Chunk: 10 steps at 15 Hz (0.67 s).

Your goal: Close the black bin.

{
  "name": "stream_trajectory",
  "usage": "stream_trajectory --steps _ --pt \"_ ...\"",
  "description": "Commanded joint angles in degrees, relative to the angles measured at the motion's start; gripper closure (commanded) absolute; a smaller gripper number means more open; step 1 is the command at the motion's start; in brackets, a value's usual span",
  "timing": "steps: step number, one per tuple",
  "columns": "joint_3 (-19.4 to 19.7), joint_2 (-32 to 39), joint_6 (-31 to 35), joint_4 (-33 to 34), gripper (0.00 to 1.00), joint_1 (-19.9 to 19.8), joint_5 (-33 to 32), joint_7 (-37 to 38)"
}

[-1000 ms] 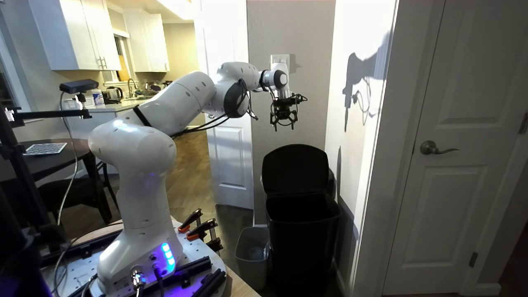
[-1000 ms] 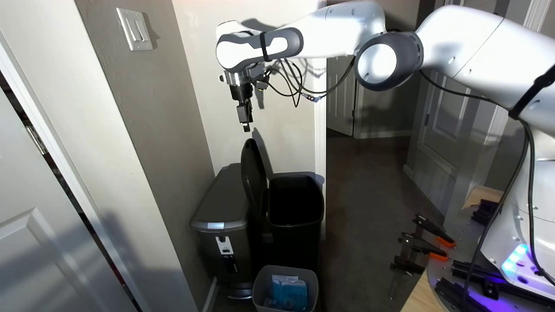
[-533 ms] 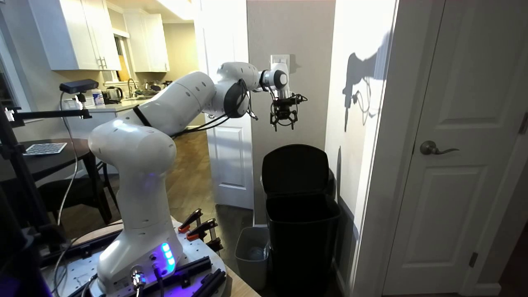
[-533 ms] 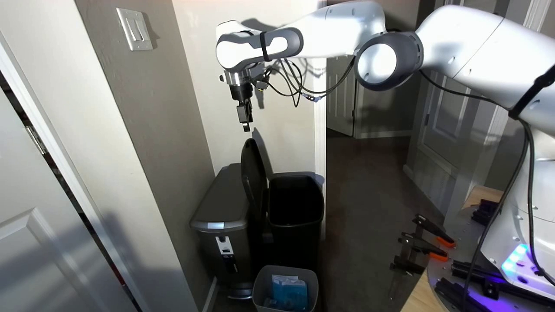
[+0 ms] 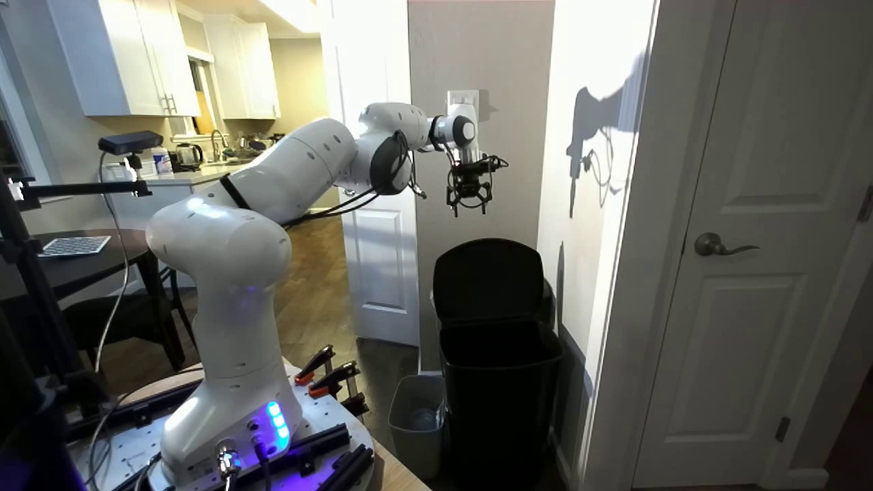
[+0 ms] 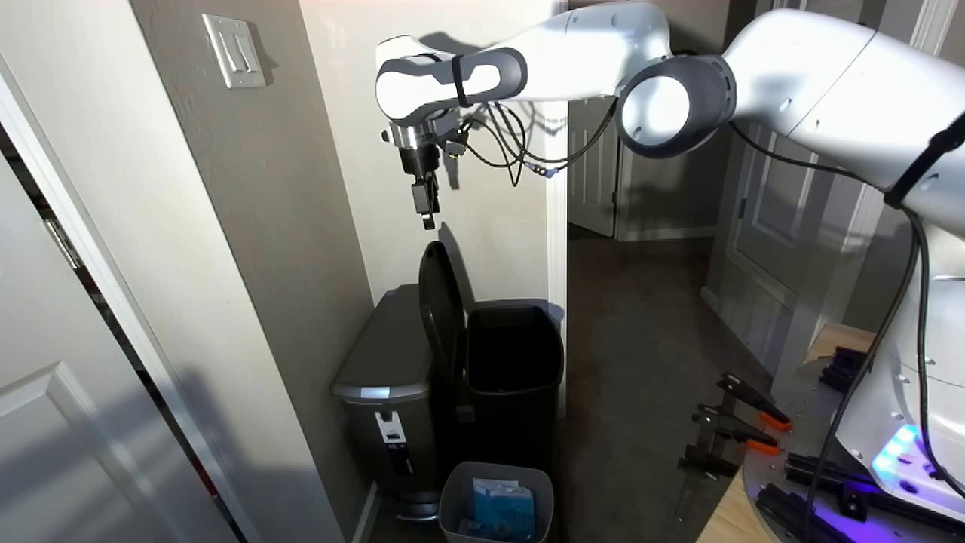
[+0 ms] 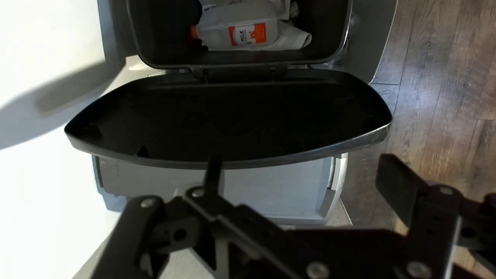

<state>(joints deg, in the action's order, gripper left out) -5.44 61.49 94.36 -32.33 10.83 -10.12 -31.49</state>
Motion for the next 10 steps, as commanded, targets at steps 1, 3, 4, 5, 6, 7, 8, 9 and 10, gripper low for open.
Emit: stream_trajectory --steps 1,3,4,5,6,7,8,9,10 --pt "0.0 0.0 0.0 0.0 0.0 0.0 0.0 0.0" --pt "-0.12 0.41 0.51 0.17 0.0 -0.22 0.32 0.47" --pt "-0.2 1.15 1.95 0.55 0.0 -0.32 0.52 1.01" --pt "-0.2 2.09 4.0 1.05 0.0 -0.32 0.72 2.03" --pt "-0.28 3.3 6.27 1.61 0.0 -0.44 1.27 4.06" --pt "-0.06 4.22 8.32 1.8 0.0 -0.36 1.44 5.94" --pt "-0.18 5.21 10.57 2.02 0.0 -0.43 1.93 8.16" --pt "-0.1 5.92 12.37 2.05 0.0 -0.35 2.03 10.03" --pt "0.12 6.54 13.96 2.07 0.0 -0.15 1.9 12.31"
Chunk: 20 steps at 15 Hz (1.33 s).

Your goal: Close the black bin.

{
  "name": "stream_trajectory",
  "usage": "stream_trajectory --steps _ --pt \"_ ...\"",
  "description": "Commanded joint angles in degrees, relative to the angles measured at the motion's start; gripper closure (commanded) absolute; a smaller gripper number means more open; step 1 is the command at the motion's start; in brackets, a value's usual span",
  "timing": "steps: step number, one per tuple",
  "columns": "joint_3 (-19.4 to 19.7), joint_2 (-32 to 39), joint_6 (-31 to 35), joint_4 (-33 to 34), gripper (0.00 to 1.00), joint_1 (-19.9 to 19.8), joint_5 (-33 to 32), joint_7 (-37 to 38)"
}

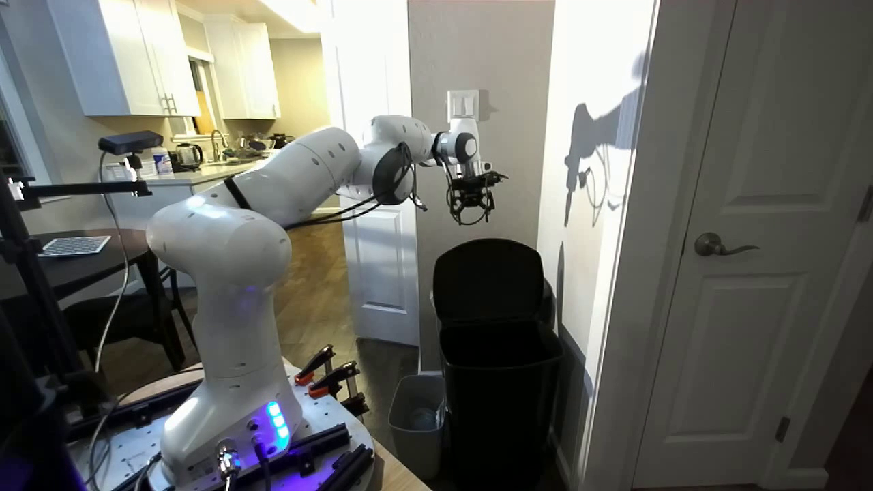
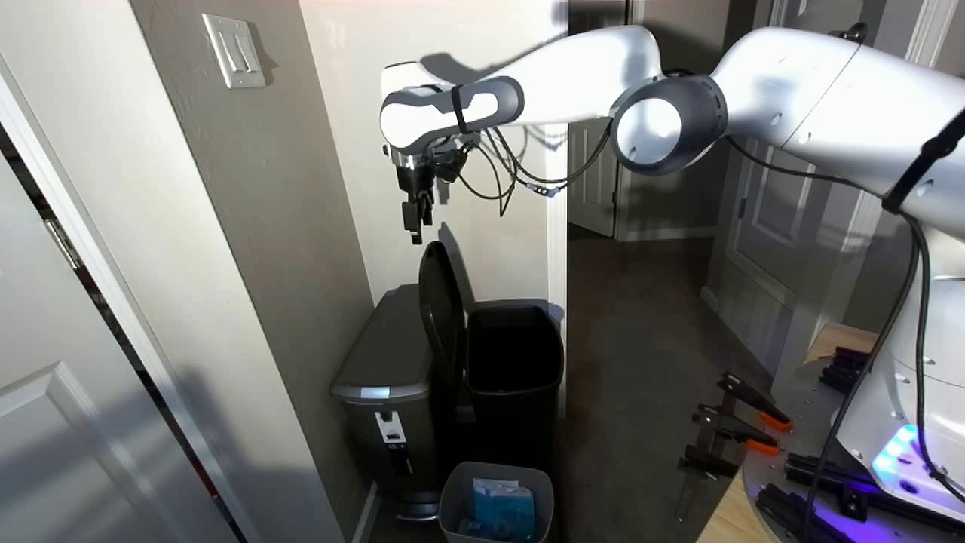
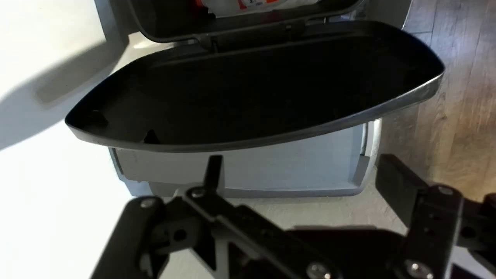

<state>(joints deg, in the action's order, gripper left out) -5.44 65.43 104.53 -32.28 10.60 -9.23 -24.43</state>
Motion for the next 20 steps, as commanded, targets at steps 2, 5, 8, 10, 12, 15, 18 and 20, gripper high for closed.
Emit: stream_trajectory --steps 2,5,8,10,12,15,18,20 --pt "0.53 3.56 6.29 2.11 0.0 0.49 0.72 10.57" --pt "1.55 4.44 9.21 2.59 0.0 1.24 -0.27 17.26" --pt "2.97 4.58 8.98 2.66 0.0 2.07 -0.63 23.84" --pt "3.61 4.46 7.92 2.43 0.0 2.45 -0.35 27.66" --pt "3.34 4.52 7.36 2.19 0.0 2.47 0.14 29.34" --pt "2.62 4.97 6.31 1.94 0.0 2.31 0.81 31.09" --pt "2.1 5.93 6.47 1.96 0.0 1.76 1.44 32.83" --pt "1.84 6.43 6.76 1.95 0.0 1.23 1.83 34.18"
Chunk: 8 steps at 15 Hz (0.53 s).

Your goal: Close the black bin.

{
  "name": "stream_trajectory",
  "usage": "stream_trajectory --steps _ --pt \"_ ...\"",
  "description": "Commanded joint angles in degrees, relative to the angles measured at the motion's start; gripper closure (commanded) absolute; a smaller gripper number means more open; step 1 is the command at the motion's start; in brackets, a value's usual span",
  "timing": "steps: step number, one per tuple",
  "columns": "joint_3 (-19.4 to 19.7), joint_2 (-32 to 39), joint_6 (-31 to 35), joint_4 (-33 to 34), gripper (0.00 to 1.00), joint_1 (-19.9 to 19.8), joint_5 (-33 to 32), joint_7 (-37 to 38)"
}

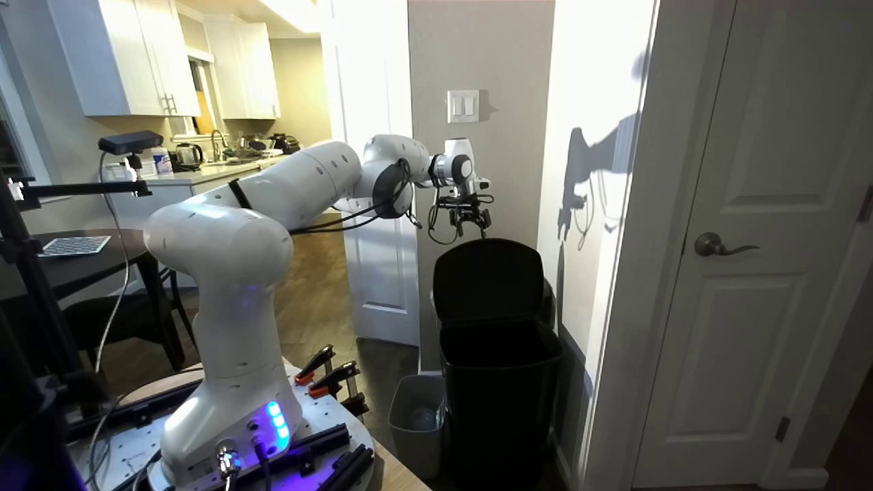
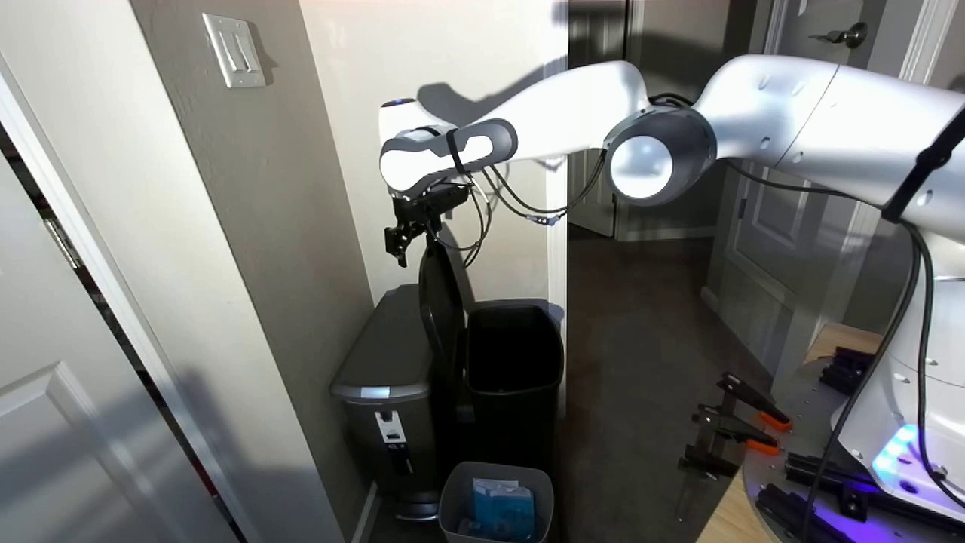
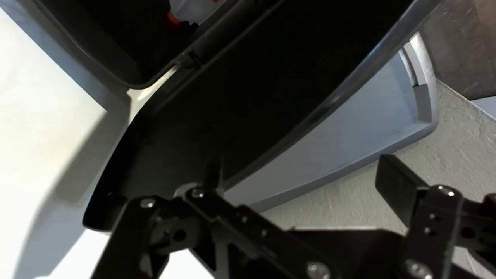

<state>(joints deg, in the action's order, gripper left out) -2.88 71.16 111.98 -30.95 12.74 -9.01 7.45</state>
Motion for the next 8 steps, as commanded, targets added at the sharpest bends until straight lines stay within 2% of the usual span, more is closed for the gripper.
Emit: stream_trajectory --steps 1,8 --pt "-0.82 0.9 -0.65 0.6 0.0 -1.13 1.77 2.87" --pt "0.53 0.5 -1.49 -0.05 0.0 -3.08 0.86 7.63"
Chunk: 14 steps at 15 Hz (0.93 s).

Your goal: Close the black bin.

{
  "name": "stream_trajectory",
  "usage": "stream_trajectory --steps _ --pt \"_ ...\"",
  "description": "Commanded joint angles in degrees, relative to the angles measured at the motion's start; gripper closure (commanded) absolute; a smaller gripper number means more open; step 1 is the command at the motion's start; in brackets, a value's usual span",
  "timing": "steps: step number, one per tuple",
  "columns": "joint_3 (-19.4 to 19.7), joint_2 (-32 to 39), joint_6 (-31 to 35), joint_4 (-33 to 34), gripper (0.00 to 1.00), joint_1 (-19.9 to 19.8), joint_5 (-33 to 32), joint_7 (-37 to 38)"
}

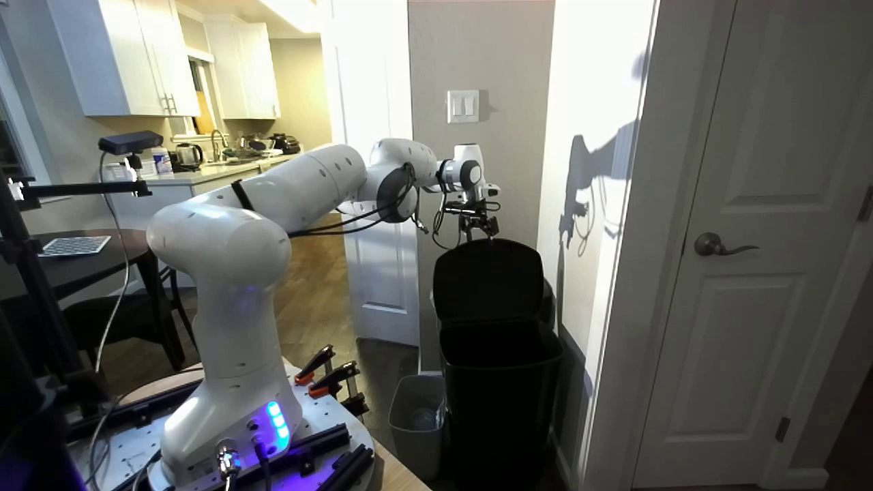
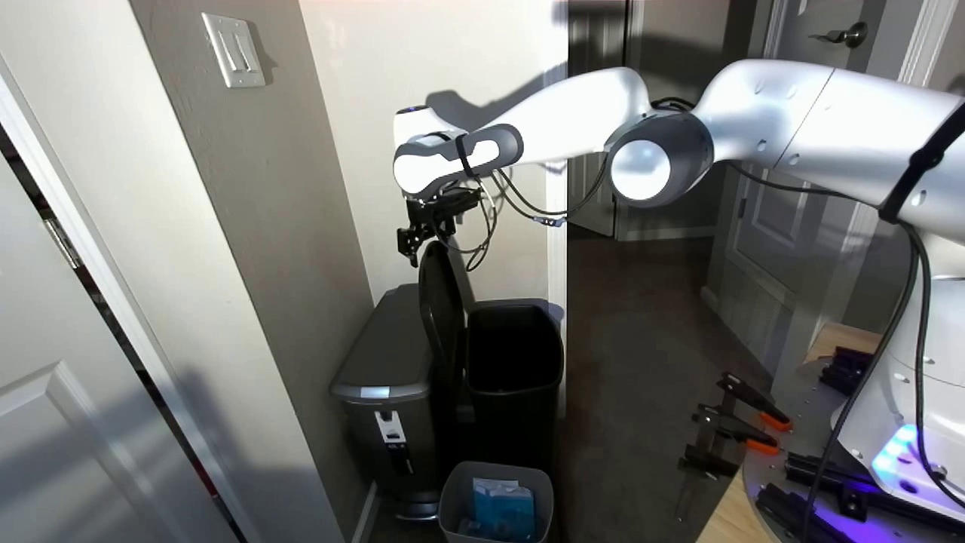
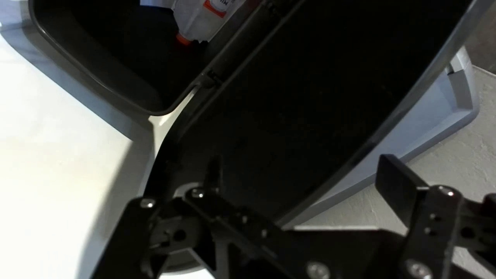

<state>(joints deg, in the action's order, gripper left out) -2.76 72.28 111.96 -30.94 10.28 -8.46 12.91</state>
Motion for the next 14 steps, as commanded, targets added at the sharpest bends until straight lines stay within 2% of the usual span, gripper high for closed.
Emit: stream_trajectory --steps 1,7,14 --pt "0.56 -0.68 -1.5 -0.07 0.0 -0.81 0.2 2.42" --pt "3.73 -1.56 -3.35 -0.39 0.0 -0.41 -1.22 4.29" --pt "6.65 -2.65 -14.37 -0.21 0.0 0.07 -1.5 3.65"
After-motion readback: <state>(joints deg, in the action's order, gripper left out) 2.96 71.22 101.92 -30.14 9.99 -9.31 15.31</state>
